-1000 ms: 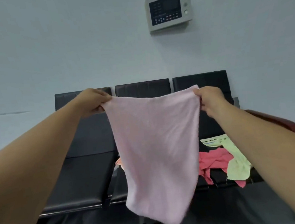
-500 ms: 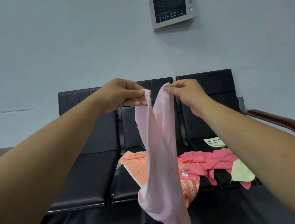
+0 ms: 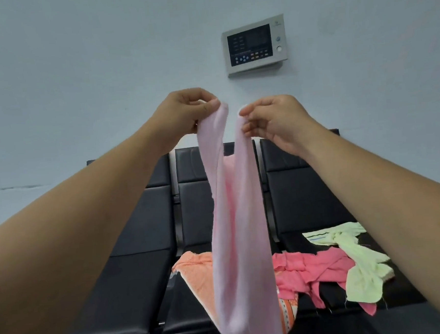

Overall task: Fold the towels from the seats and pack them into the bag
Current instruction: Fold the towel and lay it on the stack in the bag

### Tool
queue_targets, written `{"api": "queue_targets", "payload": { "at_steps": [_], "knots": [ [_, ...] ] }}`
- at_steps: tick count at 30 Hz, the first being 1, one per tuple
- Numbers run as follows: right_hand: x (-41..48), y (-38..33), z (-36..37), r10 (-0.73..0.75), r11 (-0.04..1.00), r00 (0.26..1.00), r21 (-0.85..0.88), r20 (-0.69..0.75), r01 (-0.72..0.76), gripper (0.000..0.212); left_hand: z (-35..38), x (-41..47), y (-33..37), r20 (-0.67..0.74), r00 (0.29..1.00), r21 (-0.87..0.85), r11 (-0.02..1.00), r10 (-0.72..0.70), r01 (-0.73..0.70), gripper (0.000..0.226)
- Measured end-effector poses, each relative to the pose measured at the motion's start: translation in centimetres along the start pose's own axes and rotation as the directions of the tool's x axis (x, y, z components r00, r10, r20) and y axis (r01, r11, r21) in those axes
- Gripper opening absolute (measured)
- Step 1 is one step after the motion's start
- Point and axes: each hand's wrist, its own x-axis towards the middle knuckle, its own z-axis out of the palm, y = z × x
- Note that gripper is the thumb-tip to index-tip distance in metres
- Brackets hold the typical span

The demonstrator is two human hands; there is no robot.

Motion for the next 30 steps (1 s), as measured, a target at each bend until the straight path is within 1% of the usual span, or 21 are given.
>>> {"api": "queue_targets", "payload": {
  "at_steps": [1, 3, 5, 7, 8, 11, 13, 14, 15, 17, 19, 20, 22, 23, 24, 25, 26, 27, 28, 29, 30],
  "knots": [
    [-0.2, 0.0, -0.2, 0.018, 0.999, 0.997, 0.026, 0.081, -0.02, 0.008, 0.1, 0.0, 0.1, 0.021, 1.0, 0.067, 0.998, -0.011, 0.01, 0.009],
    [-0.9, 0.4, -0.4, 0.065, 0.997, 0.969, 0.02, 0.24, -0.072, 0.022, 0.4, -0.3, -0.3, 0.061, 0.997, 0.129, 0.991, -0.053, 0.045, 0.008],
    [-1.6, 1.1, -0.5, 0.1, 0.991, 0.953, -0.118, 0.287, -0.069, 0.028, 0.8, -0.7, -0.9, 0.089, 0.993, 0.151, 0.986, -0.082, 0.068, 0.01],
    [-2.2, 1.9, -0.4, 0.098, 0.971, 0.962, -0.237, 0.256, -0.036, 0.023, 1.3, -1.2, -1.9, 0.118, 0.987, 0.179, 0.98, -0.106, 0.084, 0.012],
    [-2.4, 2.2, -0.3, 0.1, 0.967, 0.966, -0.25, 0.237, -0.039, 0.02, 1.5, -1.3, -2.4, 0.129, 0.985, 0.186, 0.978, -0.115, 0.09, 0.013],
    [-2.8, 3.0, -0.5, 0.136, 0.974, 0.972, -0.207, 0.191, -0.096, 0.01, 1.7, -1.9, -3.6, 0.136, 0.981, 0.154, 0.981, -0.138, 0.117, 0.024],
    [-2.9, 3.5, -1.0, 0.147, 0.979, 0.977, -0.164, 0.156, -0.121, 0.008, 1.4, -2.5, -4.5, 0.19, 0.96, 0.2, 0.965, -0.206, 0.168, 0.024],
    [-2.9, 3.8, -1.4, 0.151, 0.981, 0.98, -0.143, 0.127, -0.132, 0.009, 1.2, -3.0, -4.9, 0.256, 0.929, 0.299, 0.936, -0.267, 0.187, 0.019],
    [-2.8, 4.1, -2.0, 0.158, 0.982, 0.983, -0.121, 0.09, -0.147, 0.01, 1.0, -3.5, -5.3, 0.316, 0.882, 0.44, 0.877, -0.351, 0.191, 0.018],
    [-2.9, 5.0, -3.2, 0.195, 0.978, 0.981, -0.076, 0.01, -0.194, 0.011, 0.5, -4.8, -6.5, 0.347, 0.784, 0.656, 0.731, -0.514, 0.189, 0.015],
    [-2.9, 6.3, -4.4, 0.238, 0.963, 0.97, -0.118, -0.053, -0.243, 0.008, 0.2, -5.7, -7.4, 0.322, 0.738, 0.703, 0.672, -0.593, 0.233, 0.017],
    [-3.1, 7.0, -4.8, 0.257, 0.946, 0.964, -0.185, -0.073, -0.266, 0.007, 0.0, -5.9, -7.8, 0.324, 0.733, 0.695, 0.676, -0.598, 0.245, 0.023],
    [-3.4, 8.6, -5.2, 0.284, 0.898, 0.953, -0.321, -0.101, -0.302, 0.009, -0.1, -6.0, -8.3, 0.304, 0.761, 0.644, 0.712, -0.572, 0.278, 0.024],
    [-3.5, 9.1, -5.2, 0.288, 0.88, 0.951, -0.36, -0.115, -0.31, 0.01, 0.0, -5.7, -8.5, 0.27, 0.8, 0.632, 0.725, -0.536, 0.273, 0.021],
    [-3.6, 9.2, -5.2, 0.276, 0.88, 0.952, -0.365, -0.129, -0.305, 0.01, 0.0, -5.4, -8.5, 0.208, 0.852, 0.668, 0.706, -0.48, 0.234, 0.023],
    [-3.5, 9.2, -5.3, 0.258, 0.908, 0.957, -0.305, -0.134, -0.287, 0.01, 0.2, -4.9, -8.3, 0.129, 0.906, 0.716, 0.671, -0.402, 0.195, 0.029],
    [-3.3, 9.1, -5.4, 0.251, 0.951, 0.961, -0.153, -0.119, -0.267, 0.009, 0.5, -4.4, -8.1, 0.052, 0.951, 0.732, 0.659, -0.306, 0.172, 0.031],
    [-3.1, 9.0, -5.5, 0.255, 0.966, 0.963, 0.054, -0.09, -0.251, 0.006, 0.7, -4.0, -7.8, -0.013, 0.973, 0.675, 0.716, -0.23, 0.178, 0.031],
    [-3.0, 8.9, -5.6, 0.255, 0.945, 0.965, 0.228, -0.062, -0.235, 0.004, 0.7, -3.7, -7.6, -0.053, 0.977, 0.566, 0.8, -0.208, 0.201, 0.031],
    [-2.8, 9.3, -5.8, 0.257, 0.932, 0.964, 0.28, -0.066, -0.229, 0.004, 0.7, -3.4, -7.5, -0.064, 0.971, 0.47, 0.852, -0.228, 0.231, 0.029],
    [-2.7, 9.9, -5.9, 0.265, 0.954, 0.959, 0.173, -0.103, -0.245, 0.005, 0.7, -3.5, -7.3, -0.028, 0.963, 0.448, 0.858, -0.268, 0.252, 0.024]
  ]
}}
